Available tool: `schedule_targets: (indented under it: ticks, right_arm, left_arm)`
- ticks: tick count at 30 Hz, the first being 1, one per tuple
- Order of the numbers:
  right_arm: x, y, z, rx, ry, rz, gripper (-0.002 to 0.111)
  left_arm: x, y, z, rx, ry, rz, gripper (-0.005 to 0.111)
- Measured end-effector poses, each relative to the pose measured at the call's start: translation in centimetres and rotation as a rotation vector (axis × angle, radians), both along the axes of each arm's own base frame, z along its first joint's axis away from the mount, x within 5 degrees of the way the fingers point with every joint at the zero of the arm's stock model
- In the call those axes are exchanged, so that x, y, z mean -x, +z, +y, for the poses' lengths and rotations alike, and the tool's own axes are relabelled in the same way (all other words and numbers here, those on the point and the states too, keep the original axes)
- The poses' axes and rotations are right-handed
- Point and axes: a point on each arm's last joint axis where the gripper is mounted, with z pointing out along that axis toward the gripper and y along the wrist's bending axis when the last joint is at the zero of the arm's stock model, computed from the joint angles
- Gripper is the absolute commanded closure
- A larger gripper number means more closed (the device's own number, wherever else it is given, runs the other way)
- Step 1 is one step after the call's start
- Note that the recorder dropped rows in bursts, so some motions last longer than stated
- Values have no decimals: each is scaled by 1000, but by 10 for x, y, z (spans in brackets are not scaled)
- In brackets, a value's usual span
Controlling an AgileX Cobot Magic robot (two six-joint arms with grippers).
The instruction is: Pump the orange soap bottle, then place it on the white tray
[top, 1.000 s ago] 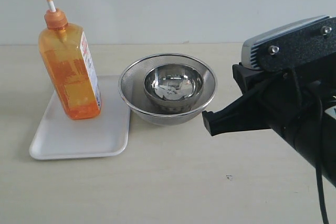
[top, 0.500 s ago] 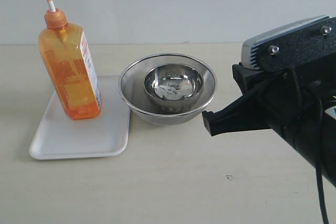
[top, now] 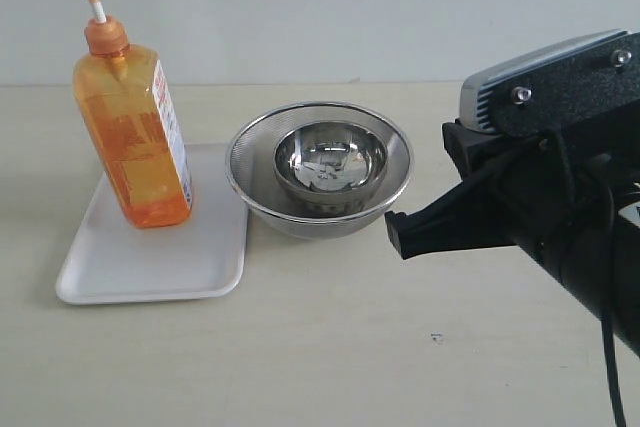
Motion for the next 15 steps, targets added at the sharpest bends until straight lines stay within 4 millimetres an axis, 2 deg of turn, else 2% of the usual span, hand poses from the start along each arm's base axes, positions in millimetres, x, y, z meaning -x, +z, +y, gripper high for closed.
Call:
schedule_targets:
  ticks: [15]
  right_arm:
    - [0,0,0,0,0,0,108]
  left_arm:
    - [3,-23,2,-30,23,251,102]
